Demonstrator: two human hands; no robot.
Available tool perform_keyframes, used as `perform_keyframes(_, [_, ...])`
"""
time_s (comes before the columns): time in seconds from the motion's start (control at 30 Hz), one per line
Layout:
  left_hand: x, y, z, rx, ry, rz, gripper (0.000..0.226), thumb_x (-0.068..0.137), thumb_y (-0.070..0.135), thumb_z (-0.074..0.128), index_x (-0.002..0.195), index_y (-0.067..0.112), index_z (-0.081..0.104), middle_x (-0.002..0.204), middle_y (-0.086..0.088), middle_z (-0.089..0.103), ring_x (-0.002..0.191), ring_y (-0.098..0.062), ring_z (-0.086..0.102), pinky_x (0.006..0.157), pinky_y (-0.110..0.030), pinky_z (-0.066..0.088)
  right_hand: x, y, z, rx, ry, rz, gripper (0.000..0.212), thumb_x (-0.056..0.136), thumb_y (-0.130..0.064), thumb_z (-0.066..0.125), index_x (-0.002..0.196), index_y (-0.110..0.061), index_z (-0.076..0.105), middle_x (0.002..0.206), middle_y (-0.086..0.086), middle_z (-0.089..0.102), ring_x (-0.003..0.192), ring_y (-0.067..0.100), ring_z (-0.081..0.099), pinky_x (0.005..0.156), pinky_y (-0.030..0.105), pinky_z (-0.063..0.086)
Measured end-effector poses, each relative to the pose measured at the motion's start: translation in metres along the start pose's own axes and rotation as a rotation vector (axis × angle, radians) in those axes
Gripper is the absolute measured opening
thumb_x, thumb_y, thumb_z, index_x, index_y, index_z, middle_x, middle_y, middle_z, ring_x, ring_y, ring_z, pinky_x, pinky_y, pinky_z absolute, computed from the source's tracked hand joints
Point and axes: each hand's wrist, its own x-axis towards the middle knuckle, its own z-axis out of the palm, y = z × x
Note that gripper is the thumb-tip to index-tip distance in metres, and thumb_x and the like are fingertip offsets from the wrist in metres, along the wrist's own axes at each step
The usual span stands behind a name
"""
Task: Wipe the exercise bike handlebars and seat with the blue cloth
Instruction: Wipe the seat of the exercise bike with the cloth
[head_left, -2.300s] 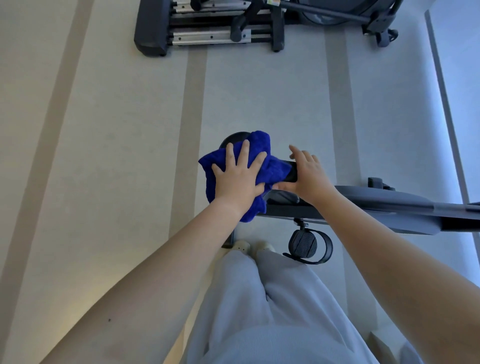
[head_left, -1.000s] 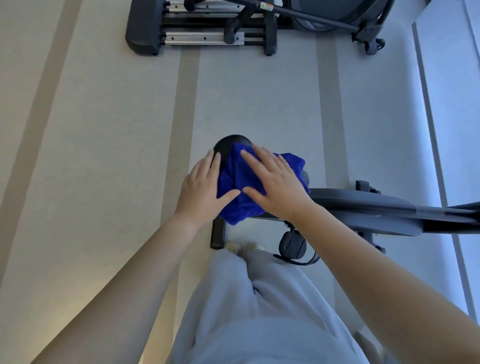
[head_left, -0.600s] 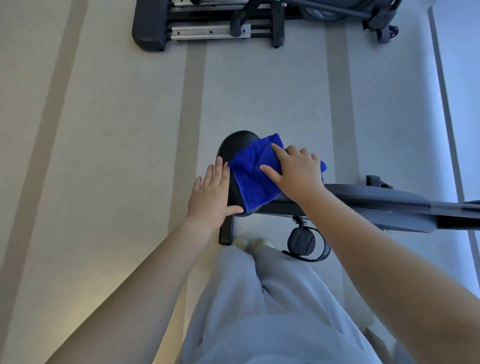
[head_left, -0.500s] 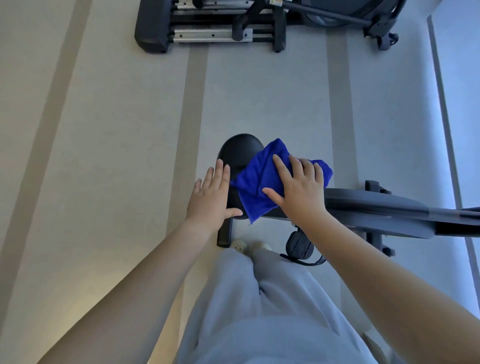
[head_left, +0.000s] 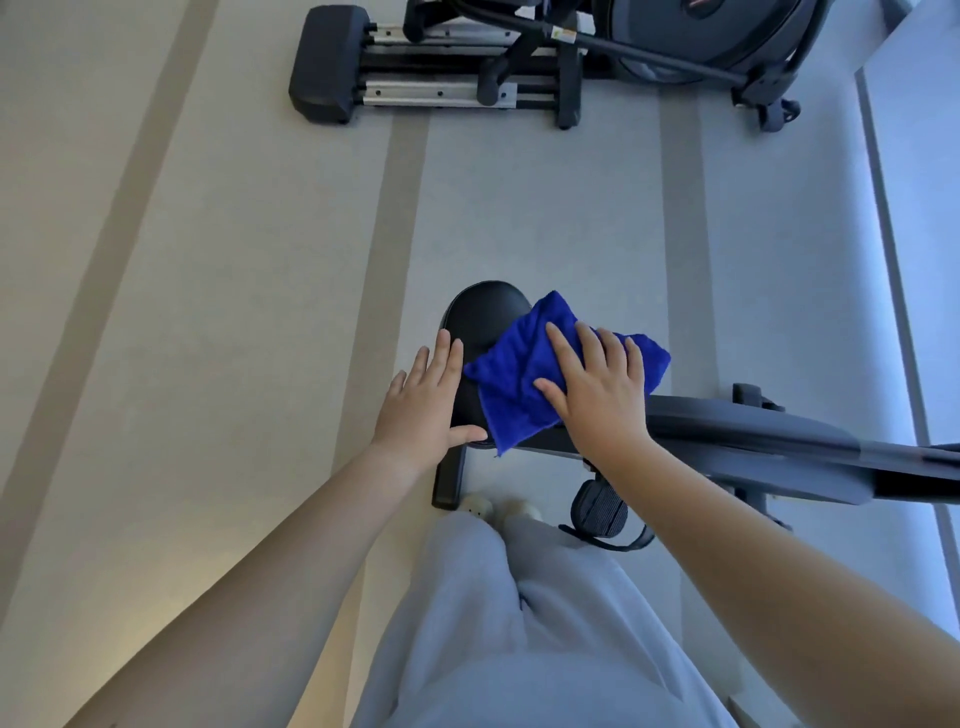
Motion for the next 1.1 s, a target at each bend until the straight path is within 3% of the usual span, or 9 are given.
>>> perform_keyframes(0.17, [0.000,-0.001,0.003,-0.028,0.040,0.008,0.107,0.080,0.061,0.061,0.154,0.018,-0.003,0.162,-0.005,-0.010,0.149,-0.026,0.002,0.118,-0.043,0.018,0.049,-0.029,-0.014,-0.012,-0.192,0.056,0.066,0.097,-0.058,0.019,0.150,-0.019,0.018,0.130,0.011,0.052,0.113,0.033,0.050,0.099,0.047,0.035])
perform_keyframes(0.3, [0.000,0.000,0.004,-0.032,0.043,-0.004,0.107,0.078,0.060,0.064,0.153,0.018,0.000,0.162,-0.005,-0.004,0.149,-0.028,0.005,0.117,-0.045,0.020,0.057,-0.027,-0.013,0.031,-0.171,0.006,0.069,0.096,-0.059,0.022,0.150,-0.016,0.018,0.124,0.012,0.054,0.105,0.031,0.054,0.088,0.043,0.041])
perform_keyframes(0.43, [-0.002,0.002,0.003,0.023,0.024,-0.018,0.108,0.080,0.061,0.061,0.153,0.015,-0.004,0.161,-0.005,-0.012,0.149,-0.026,0.004,0.115,-0.044,0.022,0.039,0.003,-0.010,0.067,-0.174,-0.089,0.065,0.096,-0.056,0.029,0.150,-0.021,0.019,0.132,0.008,0.050,0.112,0.031,0.051,0.093,0.042,0.039])
perform_keyframes(0.6, [-0.002,0.002,0.003,0.014,0.026,-0.012,0.108,0.082,0.059,0.060,0.152,0.014,-0.009,0.161,-0.004,-0.016,0.149,-0.025,0.000,0.116,-0.043,0.019,0.028,0.027,-0.016,0.041,-0.229,-0.078,0.062,0.097,-0.054,0.032,0.150,-0.024,0.021,0.138,0.006,0.045,0.119,0.031,0.046,0.097,0.043,0.036])
perform_keyframes(0.9, [-0.024,0.005,0.030,-0.285,0.205,-0.253,0.118,0.078,0.061,0.063,0.150,0.003,-0.011,0.161,-0.014,-0.009,0.149,-0.026,-0.001,0.117,-0.042,0.018,0.062,-0.035,-0.020,0.022,-0.228,-0.063,0.079,0.095,-0.057,0.034,0.151,-0.010,0.005,0.137,0.017,0.041,0.116,0.034,0.046,0.092,0.044,0.039])
perform_keyframes(1.1, [-0.024,0.008,0.032,-0.321,0.197,-0.315,0.121,0.076,0.062,0.064,0.150,0.001,-0.010,0.161,-0.015,-0.007,0.149,-0.027,0.000,0.117,-0.042,0.020,0.075,-0.061,-0.021,0.021,-0.128,-0.122,0.082,0.092,-0.057,0.042,0.152,-0.011,0.009,0.146,0.021,0.029,0.127,0.036,0.036,0.100,0.048,0.035])
